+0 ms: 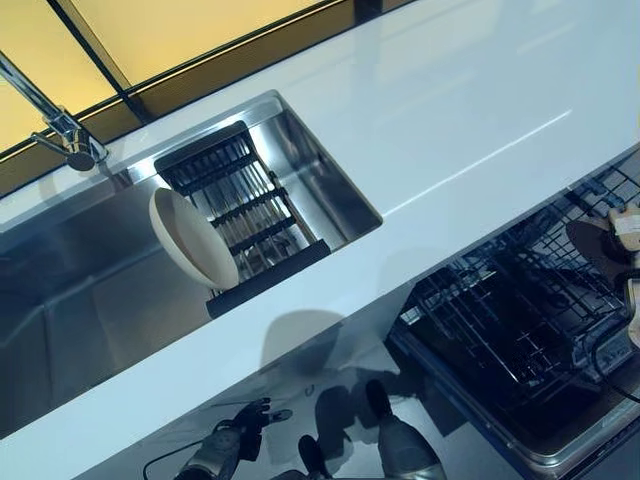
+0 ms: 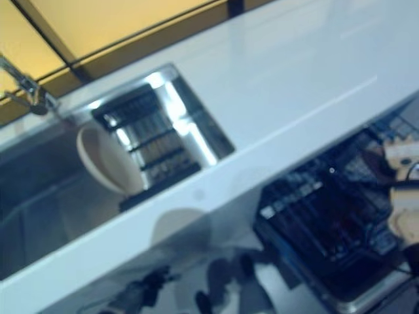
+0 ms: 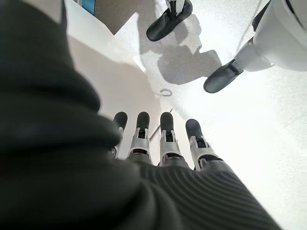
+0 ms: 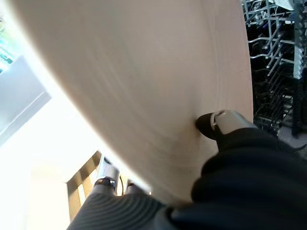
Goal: Take plates into dishwasher
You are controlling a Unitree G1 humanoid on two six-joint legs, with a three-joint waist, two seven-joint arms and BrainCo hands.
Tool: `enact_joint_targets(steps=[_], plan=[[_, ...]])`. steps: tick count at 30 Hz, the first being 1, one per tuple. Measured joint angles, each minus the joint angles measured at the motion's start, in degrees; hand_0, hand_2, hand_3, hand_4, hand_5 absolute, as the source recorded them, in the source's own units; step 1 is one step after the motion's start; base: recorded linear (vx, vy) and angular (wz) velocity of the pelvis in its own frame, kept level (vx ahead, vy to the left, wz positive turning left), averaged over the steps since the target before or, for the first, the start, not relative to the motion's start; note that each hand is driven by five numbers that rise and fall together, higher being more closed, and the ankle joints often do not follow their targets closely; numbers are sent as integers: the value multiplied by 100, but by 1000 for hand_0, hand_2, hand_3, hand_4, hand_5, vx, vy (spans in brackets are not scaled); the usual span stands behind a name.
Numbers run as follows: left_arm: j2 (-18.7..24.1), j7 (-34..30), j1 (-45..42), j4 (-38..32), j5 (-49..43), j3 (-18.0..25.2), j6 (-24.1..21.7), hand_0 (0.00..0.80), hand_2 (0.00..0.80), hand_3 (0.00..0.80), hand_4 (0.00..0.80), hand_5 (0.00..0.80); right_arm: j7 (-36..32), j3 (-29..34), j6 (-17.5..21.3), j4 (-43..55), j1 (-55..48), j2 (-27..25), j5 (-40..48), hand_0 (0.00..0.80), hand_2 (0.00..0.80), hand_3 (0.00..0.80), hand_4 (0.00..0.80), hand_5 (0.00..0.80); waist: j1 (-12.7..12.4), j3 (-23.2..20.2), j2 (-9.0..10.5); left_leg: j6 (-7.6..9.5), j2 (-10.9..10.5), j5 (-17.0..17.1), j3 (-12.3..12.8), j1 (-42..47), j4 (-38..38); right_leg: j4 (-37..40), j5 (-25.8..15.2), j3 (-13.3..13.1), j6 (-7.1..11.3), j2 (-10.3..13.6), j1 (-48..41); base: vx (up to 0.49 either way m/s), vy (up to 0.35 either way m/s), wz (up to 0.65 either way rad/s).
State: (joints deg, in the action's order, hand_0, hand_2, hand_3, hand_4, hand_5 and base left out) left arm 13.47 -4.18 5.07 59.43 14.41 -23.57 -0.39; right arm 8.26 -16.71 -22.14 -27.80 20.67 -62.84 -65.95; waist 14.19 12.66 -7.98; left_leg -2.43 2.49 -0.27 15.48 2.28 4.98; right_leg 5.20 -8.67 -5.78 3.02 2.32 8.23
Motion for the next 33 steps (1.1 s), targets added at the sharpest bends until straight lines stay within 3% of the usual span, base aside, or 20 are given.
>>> enact_joint_targets(steps=[18, 22, 27, 33], plan=[[51, -204, 8, -182, -3, -122, 109, 0, 0, 0, 0, 0, -441, -651, -608, -1823, 536, 387, -438, 800, 800, 800, 800, 800, -399, -11, -128, -2, 9, 61, -190, -90, -5, -1, 17, 189, -24, 29, 2, -6, -6, 5], [81, -257, 22, -197, -6, -122, 108, 0, 0, 0, 0, 0, -197, -650, -750, -2467, 584, 493, -410, 800, 800, 800, 800, 800, -437, -9, -163, -3, 11, 73, -234, -106, -5, 0, 20, 233, -29, 36, -4, -8, -23, 5], [95, -268, 34, -199, -10, -126, 96, 0, 0, 0, 0, 0, 176, -648, -810, -2579, 591, 628, -120, 800, 800, 800, 800, 800, -439, -9, -224, -10, 12, 79, -277, -123, -5, 0, 23, 268, -34, 38, -3, -10, -39, 4], [124, -309, 70, -161, -14, -126, 23, 0, 0, 0, 0, 0, 897, -595, -722, -2766, 593, 673, 862, 800, 800, 800, 800, 800, -484, -7, -223, -18, 22, 92, -306, -188, -7, -2, 26, 306, -38, 33, 47, -17, -32, 3]])
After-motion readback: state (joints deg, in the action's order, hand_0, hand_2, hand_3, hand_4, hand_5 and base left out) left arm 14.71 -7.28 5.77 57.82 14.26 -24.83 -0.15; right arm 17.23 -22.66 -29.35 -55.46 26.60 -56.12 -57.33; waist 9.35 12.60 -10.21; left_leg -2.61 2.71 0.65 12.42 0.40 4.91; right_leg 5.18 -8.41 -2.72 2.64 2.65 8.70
